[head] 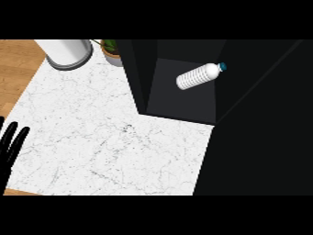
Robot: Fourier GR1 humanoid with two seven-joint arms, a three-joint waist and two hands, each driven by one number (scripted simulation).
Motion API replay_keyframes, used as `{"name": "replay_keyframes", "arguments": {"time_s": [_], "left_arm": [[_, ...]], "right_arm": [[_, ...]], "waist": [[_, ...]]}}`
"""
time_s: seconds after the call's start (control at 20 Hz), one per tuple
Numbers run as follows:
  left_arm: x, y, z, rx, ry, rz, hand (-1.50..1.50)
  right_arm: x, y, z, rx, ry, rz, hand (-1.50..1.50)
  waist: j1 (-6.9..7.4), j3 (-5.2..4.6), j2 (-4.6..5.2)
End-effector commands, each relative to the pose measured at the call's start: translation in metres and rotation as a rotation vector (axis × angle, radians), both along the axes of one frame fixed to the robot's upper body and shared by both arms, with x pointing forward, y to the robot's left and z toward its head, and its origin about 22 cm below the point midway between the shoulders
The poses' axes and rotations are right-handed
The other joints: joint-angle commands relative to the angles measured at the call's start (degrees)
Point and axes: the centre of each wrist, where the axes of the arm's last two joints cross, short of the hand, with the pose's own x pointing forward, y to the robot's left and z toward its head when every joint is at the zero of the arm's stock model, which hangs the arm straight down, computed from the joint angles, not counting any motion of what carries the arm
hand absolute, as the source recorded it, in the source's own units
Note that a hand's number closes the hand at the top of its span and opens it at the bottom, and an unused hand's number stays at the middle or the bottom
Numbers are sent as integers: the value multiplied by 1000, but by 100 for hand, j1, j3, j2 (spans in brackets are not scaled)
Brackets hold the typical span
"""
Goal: Pick up the bottled water, place it into the cabinet and close the cabinet
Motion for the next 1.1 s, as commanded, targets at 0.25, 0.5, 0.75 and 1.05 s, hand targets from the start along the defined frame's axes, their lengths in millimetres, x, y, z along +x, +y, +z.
{"name": "replay_keyframes", "arguments": {"time_s": [0.25,0.5,0.75,1.05], "left_arm": [[2,15,8,22,-4,-39,-150],[5,17,14,32,-12,-72,-150],[5,20,11,27,-9,-71,-150],[7,26,12,30,-12,-63,-150]], "right_arm": [[4,25,15,25,-53,201,150],[16,15,21,-139,-161,281,-150],[24,17,24,-133,-198,295,150],[31,15,26,-217,-224,328,150]], "waist": [[283,-25,79],[525,-64,74],[498,-78,87],[476,-94,90]]}}
